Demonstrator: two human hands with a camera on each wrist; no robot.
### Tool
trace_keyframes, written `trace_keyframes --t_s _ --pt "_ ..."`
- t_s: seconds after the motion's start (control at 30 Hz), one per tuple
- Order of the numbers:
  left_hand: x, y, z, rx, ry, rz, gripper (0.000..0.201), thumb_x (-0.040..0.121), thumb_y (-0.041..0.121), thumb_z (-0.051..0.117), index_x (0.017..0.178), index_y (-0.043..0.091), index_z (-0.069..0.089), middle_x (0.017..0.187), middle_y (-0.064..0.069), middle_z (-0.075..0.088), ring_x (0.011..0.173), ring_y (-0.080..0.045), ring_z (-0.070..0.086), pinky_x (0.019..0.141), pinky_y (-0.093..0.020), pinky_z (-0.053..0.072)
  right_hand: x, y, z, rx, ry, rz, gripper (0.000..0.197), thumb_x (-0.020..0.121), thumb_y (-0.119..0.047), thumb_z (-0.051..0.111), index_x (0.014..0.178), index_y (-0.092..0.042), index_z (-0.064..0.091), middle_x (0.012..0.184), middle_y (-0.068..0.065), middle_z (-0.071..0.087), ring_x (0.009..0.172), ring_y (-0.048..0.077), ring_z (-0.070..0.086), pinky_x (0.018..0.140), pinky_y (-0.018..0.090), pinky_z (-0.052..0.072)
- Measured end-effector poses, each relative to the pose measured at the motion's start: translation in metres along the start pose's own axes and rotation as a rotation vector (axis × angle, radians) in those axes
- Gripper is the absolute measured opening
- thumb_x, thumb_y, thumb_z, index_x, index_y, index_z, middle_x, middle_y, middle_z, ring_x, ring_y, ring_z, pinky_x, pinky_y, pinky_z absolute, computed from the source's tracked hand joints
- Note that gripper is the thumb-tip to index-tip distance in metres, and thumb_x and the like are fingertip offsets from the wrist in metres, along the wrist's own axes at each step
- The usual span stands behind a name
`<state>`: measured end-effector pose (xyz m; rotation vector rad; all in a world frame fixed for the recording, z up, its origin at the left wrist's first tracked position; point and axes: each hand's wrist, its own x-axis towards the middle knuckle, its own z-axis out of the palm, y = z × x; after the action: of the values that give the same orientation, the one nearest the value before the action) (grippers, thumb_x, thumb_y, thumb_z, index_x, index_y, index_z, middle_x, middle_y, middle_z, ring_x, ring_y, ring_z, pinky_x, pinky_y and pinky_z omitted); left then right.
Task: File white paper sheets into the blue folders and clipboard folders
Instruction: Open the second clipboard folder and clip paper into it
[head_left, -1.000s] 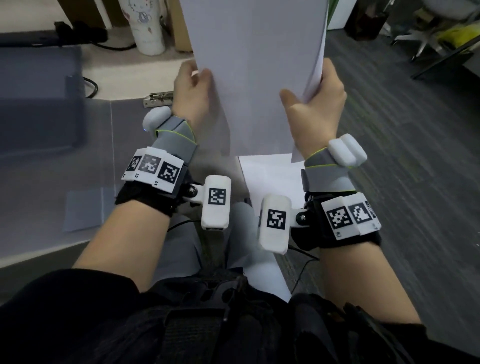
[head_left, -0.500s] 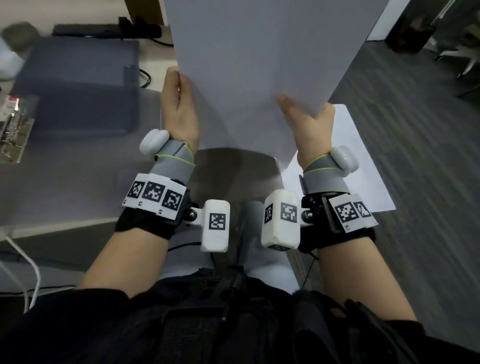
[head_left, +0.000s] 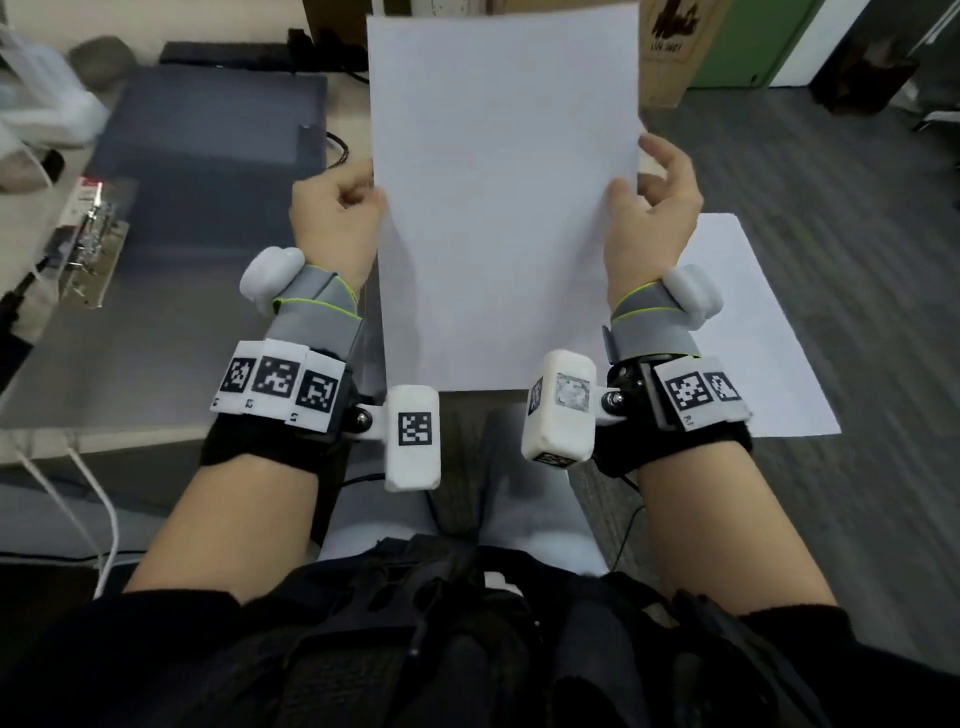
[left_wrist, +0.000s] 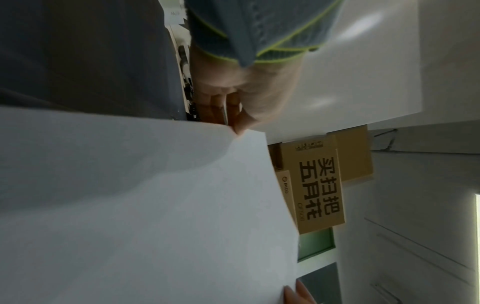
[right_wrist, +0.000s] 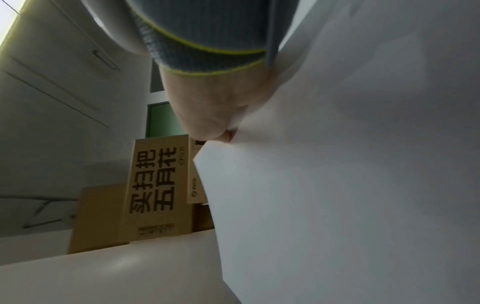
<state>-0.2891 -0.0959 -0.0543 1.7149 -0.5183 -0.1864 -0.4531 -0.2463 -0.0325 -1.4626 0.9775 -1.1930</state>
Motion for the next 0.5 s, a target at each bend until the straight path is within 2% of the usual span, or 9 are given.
trace_keyframes --t_s 0.03,0.07,0.1,0.13,0.2,0.27,0.33,0.4,0.5 --pt "0.003 -0.009 -0.001 0.028 -0.034 -0.040 0.008 0.059 0.025 0.047 0.066 0.030 0.049 0.074 -0.005 0.037 0.072 -0.018 0.032 0.064 -0.031 0.034 0.000 0.006 0.002 -0.090 -0.004 0.040 0.037 0.081 -0.005 0.050 0.114 -0.020 0.060 0.095 0.009 0.067 0.079 0.013 0.057 0.073 0.018 0.047" --pt "0.004 -0.018 -0.002 0.042 -0.067 -0.093 0.025 0.058 0.024 0.048 0.070 0.032 0.068 0.079 0.001 0.039 0.070 -0.019 0.034 0.065 -0.032 0.038 0.000 0.012 0.002 -0.171 -0.020 0.090 0.038 0.083 -0.006 0.049 0.116 -0.020 0.061 0.092 0.005 0.065 0.080 0.014 0.057 0.077 0.021 0.048" --pt "0.003 -0.022 -0.004 0.074 -0.107 -0.150 0.031 0.059 0.021 0.050 0.076 0.032 0.073 0.068 -0.011 0.042 0.067 -0.022 0.038 0.066 -0.034 0.044 -0.001 0.018 0.003 -0.233 -0.045 0.141 0.038 0.083 -0.007 0.049 0.117 -0.021 0.061 0.093 0.003 0.065 0.083 0.016 0.058 0.081 0.024 0.050" --pt "-0.001 -0.022 -0.005 0.098 -0.147 -0.195 0.033 0.063 0.015 0.053 0.087 0.025 0.074 0.070 -0.010 0.055 0.066 -0.024 0.045 0.066 -0.035 0.050 -0.002 0.023 0.002 -0.284 -0.072 0.192 0.039 0.084 -0.008 0.049 0.118 -0.021 0.062 0.095 0.002 0.066 0.087 0.018 0.060 0.084 0.027 0.051" --pt "-0.007 -0.025 -0.005 0.151 -0.204 -0.268 0.036 0.075 0.002 0.056 0.104 0.016 0.071 0.077 -0.011 0.059 0.073 -0.025 0.055 0.054 -0.025 0.055 -0.005 0.031 0.001 -0.365 -0.114 0.274 0.039 0.083 -0.009 0.049 0.118 -0.021 0.063 0.105 0.004 0.070 0.094 0.023 0.063 0.089 0.031 0.051" --pt "-0.008 -0.034 -0.002 0.172 -0.222 -0.318 0.038 0.080 -0.005 0.055 0.113 0.011 0.065 0.088 -0.009 0.059 0.078 -0.025 0.057 0.042 -0.018 0.052 -0.008 0.038 0.000 -0.409 -0.143 0.329 0.038 0.084 -0.010 0.049 0.117 -0.020 0.063 0.110 0.006 0.069 0.098 0.024 0.063 0.090 0.031 0.051" --pt "-0.008 -0.040 0.000 0.166 -0.214 -0.343 0.039 0.082 -0.006 0.054 0.116 0.011 0.063 0.093 -0.008 0.059 0.080 -0.025 0.057 0.040 -0.016 0.050 -0.011 0.043 0.000 -0.430 -0.153 0.359 0.037 0.085 -0.011 0.049 0.118 -0.020 0.063 0.112 0.006 0.069 0.101 0.025 0.063 0.090 0.031 0.051" --pt "-0.008 -0.044 0.001 0.163 -0.207 -0.341 0.039 0.082 -0.005 0.055 0.117 0.010 0.062 0.093 -0.010 0.061 0.079 -0.026 0.058 0.045 -0.022 0.054 -0.012 0.045 0.003 -0.439 -0.146 0.366 0.037 0.085 -0.010 0.049 0.119 -0.020 0.063 0.113 0.007 0.069 0.103 0.026 0.063 0.091 0.033 0.052" --pt "-0.005 -0.046 0.001 0.160 -0.195 -0.313 0.039 0.083 -0.005 0.054 0.120 0.008 0.060 0.088 -0.014 0.059 0.079 -0.026 0.056 0.061 -0.035 0.058 -0.008 0.045 0.007 -0.432 -0.146 0.372 0.039 0.086 -0.008 0.049 0.121 -0.019 0.063 0.115 0.006 0.068 0.105 0.026 0.062 0.094 0.033 0.050"
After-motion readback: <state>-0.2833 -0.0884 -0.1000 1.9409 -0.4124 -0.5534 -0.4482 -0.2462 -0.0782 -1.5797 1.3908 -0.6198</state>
